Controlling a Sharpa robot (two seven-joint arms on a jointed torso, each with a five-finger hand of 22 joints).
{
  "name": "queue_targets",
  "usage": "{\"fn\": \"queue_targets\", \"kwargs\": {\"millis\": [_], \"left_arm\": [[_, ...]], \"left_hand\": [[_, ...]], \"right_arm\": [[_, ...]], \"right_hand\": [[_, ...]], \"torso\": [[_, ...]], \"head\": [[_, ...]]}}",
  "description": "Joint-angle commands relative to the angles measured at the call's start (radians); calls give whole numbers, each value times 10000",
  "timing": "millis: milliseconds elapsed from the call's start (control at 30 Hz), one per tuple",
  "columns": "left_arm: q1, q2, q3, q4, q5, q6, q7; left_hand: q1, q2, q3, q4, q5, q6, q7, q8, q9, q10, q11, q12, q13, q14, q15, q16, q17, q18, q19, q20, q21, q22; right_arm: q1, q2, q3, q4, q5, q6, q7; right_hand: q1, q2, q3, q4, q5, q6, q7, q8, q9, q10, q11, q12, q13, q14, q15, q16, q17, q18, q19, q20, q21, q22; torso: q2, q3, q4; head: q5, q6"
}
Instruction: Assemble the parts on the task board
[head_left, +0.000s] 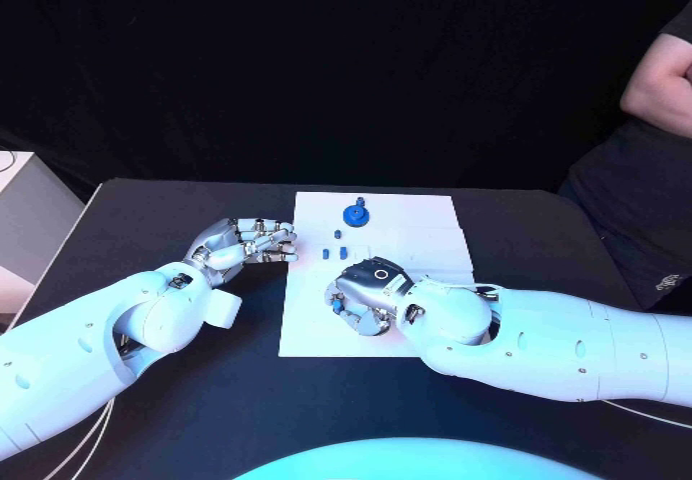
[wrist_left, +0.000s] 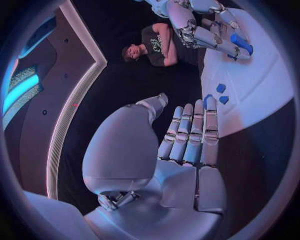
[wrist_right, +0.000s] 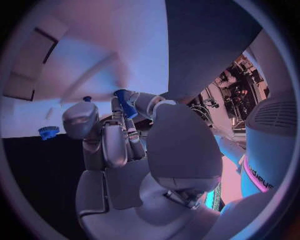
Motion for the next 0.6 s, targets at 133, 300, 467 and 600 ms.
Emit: {"fn": "queue_targets", "kwargs": {"millis": [133, 300, 467, 600], "left_arm": [[-9, 9, 9, 10, 17, 185, 20], [-9, 5, 9, 10, 17, 196, 6], [-9, -1, 9, 10, 17, 209, -7], [-9, -7, 9, 9, 17, 215, -12]], "left_hand": [[7, 99, -40, 4, -34, -64, 189, 40, -16, -72, -26, 49, 15, -74, -22, -51, 17, 121, 55, 28, -36, -9], [7, 99, -40, 4, -34, -64, 189, 40, -16, -72, -26, 49, 15, -74, -22, -51, 17, 121, 55, 28, -36, -9], [7, 99, -40, 4, -34, -64, 189, 40, -16, -72, -26, 49, 15, -74, -22, -51, 17, 121, 55, 28, -36, -9], [7, 99, -40, 4, -34, -64, 189, 40, -16, -72, -26, 49, 15, -74, -22, -51, 17, 121, 55, 28, -36, -9]], "right_arm": [[-60, -8, -44, 20, -35, 123, -18], [-61, -14, -44, 11, -51, 18, -104], [-69, -32, -44, 33, -67, -149, -159], [-74, -78, -41, 72, -75, -343, -186]], "right_hand": [[137, -195, -333, -16, -102, -520, 48, -336, -117, -694, 71, -78, -9, 38, 149, -360, -596, 68, -293, 111, -958, -767], [419, -77, -976, 16, -112, -943, 52, -611, -230, -1398, 138, 109, 4, -199, 201, -685, -1151, 192, -520, 176, -1755, -1400], [723, 85, -1720, 141, -74, -1150, -126, -770, -355, -1955, 199, 333, 14, -275, 250, -741, -1323, 228, -550, 224, -2055, -1632], [1047, 194, -2368, 351, -39, -1404, -247, -936, -503, -2364, 242, 581, 13, -288, 282, -731, -1384, 245, -527, 251, -2225, -1763]], "torso": [[3, -1, -1], [2, 1, 8], [1, -3, 4], [0, -6, 9]], "head": [[-12, 10], [-25, 18], [-14, 50], [-19, 56]]}}
